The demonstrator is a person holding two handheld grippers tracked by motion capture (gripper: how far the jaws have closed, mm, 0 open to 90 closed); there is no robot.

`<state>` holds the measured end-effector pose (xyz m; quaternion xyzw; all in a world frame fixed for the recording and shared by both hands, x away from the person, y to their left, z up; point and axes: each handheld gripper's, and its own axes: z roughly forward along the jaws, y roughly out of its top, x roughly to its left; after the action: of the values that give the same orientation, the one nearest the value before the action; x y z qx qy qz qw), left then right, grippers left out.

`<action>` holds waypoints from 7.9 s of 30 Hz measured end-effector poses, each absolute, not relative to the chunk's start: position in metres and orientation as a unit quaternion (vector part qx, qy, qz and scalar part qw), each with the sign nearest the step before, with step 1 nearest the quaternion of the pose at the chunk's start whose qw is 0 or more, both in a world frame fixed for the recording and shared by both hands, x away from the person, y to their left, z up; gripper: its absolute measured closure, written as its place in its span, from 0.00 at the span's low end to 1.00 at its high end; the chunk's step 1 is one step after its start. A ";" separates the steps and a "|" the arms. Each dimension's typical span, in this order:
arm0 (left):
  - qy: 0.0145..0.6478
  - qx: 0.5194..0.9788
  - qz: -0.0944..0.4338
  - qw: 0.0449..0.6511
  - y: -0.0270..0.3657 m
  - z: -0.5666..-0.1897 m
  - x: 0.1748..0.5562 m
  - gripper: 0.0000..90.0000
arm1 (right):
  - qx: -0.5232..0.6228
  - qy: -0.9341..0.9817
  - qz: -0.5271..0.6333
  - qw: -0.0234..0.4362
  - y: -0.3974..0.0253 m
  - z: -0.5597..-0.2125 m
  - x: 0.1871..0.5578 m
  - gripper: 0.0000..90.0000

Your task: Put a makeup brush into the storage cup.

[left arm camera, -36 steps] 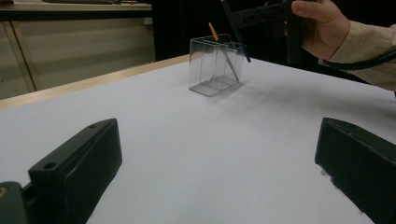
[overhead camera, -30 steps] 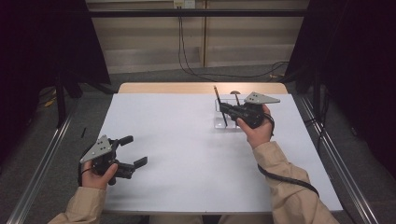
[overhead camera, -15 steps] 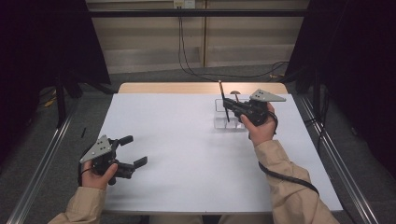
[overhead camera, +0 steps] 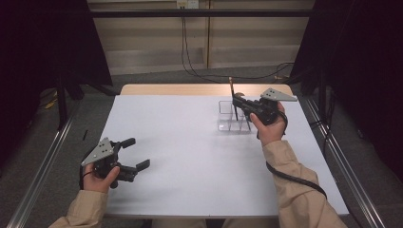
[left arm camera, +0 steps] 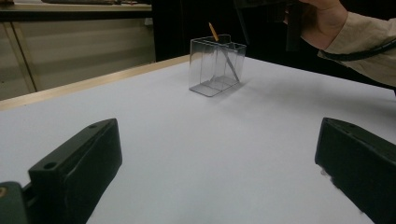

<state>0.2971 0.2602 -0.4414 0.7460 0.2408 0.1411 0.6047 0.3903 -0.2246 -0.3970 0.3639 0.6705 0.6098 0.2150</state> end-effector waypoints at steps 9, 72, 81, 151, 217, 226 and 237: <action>0.241 0.746 0.142 0.605 0.260 -0.441 0.297 0.01 | 0.375 0.659 0.611 0.227 -0.236 -0.398 0.391 0.93; 0.241 0.744 0.140 0.608 0.261 -0.442 0.298 0.01 | 0.425 0.633 0.591 0.263 -0.262 -0.407 0.413 0.93; 0.242 0.743 0.142 0.607 0.261 -0.442 0.298 0.01 | 0.433 0.628 0.588 0.268 -0.264 -0.410 0.413 0.93; 0.241 0.744 0.150 0.604 0.261 -0.440 0.296 0.01 | 0.443 0.639 0.578 0.249 -0.265 -0.434 0.401 0.93; 0.243 0.739 0.154 0.609 0.261 -0.439 0.299 0.00 | 0.394 0.674 0.582 0.226 -0.265 -0.422 0.350 0.17; 0.243 0.739 0.154 0.610 0.261 -0.439 0.300 0.00 | 0.386 0.680 0.579 0.231 -0.266 -0.420 0.343 0.16; 0.246 0.739 0.154 0.608 0.261 -0.440 0.299 0.00 | 0.382 0.681 0.580 0.232 -0.264 -0.419 0.338 0.11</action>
<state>0.2990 0.2611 -0.4401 0.7391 0.2463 0.1545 0.6076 0.3384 -0.2645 -0.4190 0.3819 0.6812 0.5799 0.2319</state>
